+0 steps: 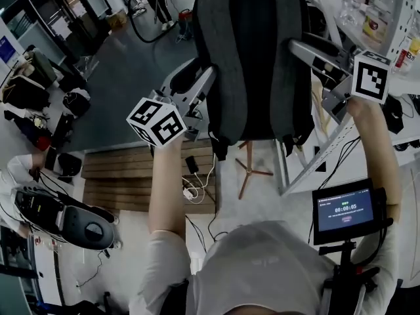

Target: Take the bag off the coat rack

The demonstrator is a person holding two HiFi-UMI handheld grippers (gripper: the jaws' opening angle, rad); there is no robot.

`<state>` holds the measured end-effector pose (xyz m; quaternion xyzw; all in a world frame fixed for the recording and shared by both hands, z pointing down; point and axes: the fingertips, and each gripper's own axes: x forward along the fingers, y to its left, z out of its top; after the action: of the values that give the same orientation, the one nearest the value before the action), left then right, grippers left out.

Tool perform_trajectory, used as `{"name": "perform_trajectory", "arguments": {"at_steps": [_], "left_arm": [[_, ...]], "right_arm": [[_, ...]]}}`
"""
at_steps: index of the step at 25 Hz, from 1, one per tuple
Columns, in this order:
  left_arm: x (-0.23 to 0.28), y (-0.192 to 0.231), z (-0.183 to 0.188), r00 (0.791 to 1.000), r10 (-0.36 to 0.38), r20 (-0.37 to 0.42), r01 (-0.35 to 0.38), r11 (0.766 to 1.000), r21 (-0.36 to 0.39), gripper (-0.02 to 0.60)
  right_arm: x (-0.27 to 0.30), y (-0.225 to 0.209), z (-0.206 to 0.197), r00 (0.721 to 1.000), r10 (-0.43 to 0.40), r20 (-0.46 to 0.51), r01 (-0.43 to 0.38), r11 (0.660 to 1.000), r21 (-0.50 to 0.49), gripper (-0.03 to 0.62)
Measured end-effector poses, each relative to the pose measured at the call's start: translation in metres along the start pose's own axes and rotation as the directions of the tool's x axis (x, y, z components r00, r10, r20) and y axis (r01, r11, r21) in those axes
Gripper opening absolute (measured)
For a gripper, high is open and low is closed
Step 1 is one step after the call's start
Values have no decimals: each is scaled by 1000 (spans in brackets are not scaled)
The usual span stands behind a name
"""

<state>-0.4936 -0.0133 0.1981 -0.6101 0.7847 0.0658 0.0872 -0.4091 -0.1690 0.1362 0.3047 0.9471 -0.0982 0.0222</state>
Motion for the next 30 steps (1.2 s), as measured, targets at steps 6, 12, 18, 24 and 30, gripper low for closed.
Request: {"name": "perform_trajectory", "arguments": {"at_steps": [6,12,18,24,30], "left_arm": [[12,-32,23,996,-86,20,85,995,47,164],[19,-35,23,995,-99,25,98,994,49,164],[21,-31,42,992,-94,87,89,994,61,164],[31,-27,50,993,-86,78,80,993,83,166],[30,-32,54,988,-119,102,120,993,0,169]], "right_arm": [[-5,31,14,961,274,39,-277,950,146,195],[-1,40,13,954,286,86,-297,937,184,196],[-7,1,16,991,-63,121,64,998,1,198],[-9,-11,21,975,-185,126,204,967,-154,272],[-6,16,22,982,157,102,-166,983,84,271]]}}
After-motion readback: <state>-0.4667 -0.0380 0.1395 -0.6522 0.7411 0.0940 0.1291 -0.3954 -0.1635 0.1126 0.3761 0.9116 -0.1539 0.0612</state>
